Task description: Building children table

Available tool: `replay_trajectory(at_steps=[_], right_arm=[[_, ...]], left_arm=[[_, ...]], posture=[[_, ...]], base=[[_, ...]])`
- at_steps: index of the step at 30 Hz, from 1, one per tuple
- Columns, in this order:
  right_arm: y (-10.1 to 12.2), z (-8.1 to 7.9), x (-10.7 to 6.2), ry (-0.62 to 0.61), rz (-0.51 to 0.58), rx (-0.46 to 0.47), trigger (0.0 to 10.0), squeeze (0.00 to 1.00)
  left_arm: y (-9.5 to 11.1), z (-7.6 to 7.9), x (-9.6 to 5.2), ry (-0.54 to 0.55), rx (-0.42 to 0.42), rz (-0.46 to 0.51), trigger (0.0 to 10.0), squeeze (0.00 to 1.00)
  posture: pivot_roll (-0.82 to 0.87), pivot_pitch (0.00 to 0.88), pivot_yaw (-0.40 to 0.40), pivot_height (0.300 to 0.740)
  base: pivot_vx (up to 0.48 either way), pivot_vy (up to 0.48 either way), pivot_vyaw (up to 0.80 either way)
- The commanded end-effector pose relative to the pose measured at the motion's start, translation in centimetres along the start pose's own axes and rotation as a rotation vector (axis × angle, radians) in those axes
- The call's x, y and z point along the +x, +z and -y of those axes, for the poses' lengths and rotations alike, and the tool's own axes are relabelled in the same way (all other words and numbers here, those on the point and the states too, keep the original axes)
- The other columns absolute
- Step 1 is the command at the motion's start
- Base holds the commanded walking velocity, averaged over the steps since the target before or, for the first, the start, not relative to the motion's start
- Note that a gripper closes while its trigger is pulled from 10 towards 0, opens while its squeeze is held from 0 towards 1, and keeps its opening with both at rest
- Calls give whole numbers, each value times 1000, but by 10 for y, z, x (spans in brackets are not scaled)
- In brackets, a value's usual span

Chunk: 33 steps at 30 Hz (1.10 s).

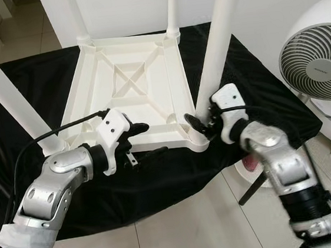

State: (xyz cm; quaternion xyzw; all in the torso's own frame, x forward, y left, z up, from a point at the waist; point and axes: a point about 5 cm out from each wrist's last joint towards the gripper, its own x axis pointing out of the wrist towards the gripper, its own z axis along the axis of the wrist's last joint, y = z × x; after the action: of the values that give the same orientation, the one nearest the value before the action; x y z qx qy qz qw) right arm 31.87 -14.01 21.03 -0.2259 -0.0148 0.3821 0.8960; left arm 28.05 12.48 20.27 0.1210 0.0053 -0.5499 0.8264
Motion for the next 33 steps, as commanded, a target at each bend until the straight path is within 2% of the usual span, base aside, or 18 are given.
replay_trajectory(at_steps=[1, 2, 6, 7, 12, 17, 20, 21, 22, 23, 25, 26, 29, 30, 32, 33], right_arm=[[-2, -8, 4, 86, 9, 7, 10000, 0], [-8, -6, 7, 206, -20, -4, 10000, 0], [-7, -5, 14, 234, -9, 25, 10000, 0], [-6, -5, 16, 223, -6, 38, 0, 0], [-6, -4, 18, 215, 0, 43, 0, 0], [-12, -3, 18, 132, -14, 82, 0, 0], [-32, 2, 14, -252, -127, 231, 0, 0], [-32, 2, 14, -252, -127, 231, 0, 0], [-37, 0, 12, -334, -157, 278, 0, 0], [-37, 0, 12, -334, -157, 278, 0, 0], [-42, -6, 9, -487, -189, 362, 0, 0], [-42, -6, 9, -487, -189, 362, 0, 0], [-43, -18, 8, -659, -212, 460, 0, 0], [-43, -18, 8, -659, -212, 460, 0, 0], [-40, -31, 11, -811, -223, 510, 0, 0], [-40, -31, 11, -811, -223, 510, 0, 0]], left_arm=[[1, -3, -2, 74, 3, -3, 10000, 0], [2, -2, -3, 81, -2, 0, 10000, 0], [2, -2, -4, 88, -4, 2, 10000, 0], [2, -2, -4, 92, -4, 3, 10000, 0], [2, -2, -5, 99, -4, 3, 10000, 0], [1, -2, -6, 104, -6, 5, 10000, 0], [0, -1, -6, 100, -14, 5, 10000, 0], [0, -1, -6, 100, -14, 5, 10000, 0], [0, 0, -6, 99, -16, 5, 10000, 0], [0, 0, -6, 99, -16, 5, 10000, 0], [0, 1, -6, 94, -20, 3, 10000, 0], [0, 1, -6, 94, -20, 3, 10000, 0], [-1, 1, -6, 90, -23, 1, 10000, 0], [-1, 1, -6, 90, -23, 1, 10000, 0], [-1, 0, -6, 89, -23, -1, 10000, 0], [-1, 0, -6, 89, -23, -1, 10000, 0]], posture=[[-59, 117, 43, 740], [-51, 116, 45, 740], [-49, 116, 43, 740], [-43, 116, 40, 740], [-43, 116, 40, 740], [-47, 120, 37, 740], [-54, 126, 35, 740], [-54, 126, 35, 740], [-54, 126, 36, 740], [-54, 126, 36, 740], [-58, 127, 37, 740], [-58, 127, 37, 740], [-60, 126, 39, 740], [-60, 126, 39, 740], [-63, 124, 37, 740], [-63, 124, 37, 740]], base=[[0, 0, 0], [0, 0, 0], [0, 0, 0], [0, 0, 0], [0, 0, 0], [0, 0, 0], [0, 0, 0], [0, 0, 0], [0, 0, 0], [0, 0, 0], [0, 0, 0], [0, 0, 0], [0, 0, 0], [0, 0, 0], [0, 0, 0], [0, 0, 0]])
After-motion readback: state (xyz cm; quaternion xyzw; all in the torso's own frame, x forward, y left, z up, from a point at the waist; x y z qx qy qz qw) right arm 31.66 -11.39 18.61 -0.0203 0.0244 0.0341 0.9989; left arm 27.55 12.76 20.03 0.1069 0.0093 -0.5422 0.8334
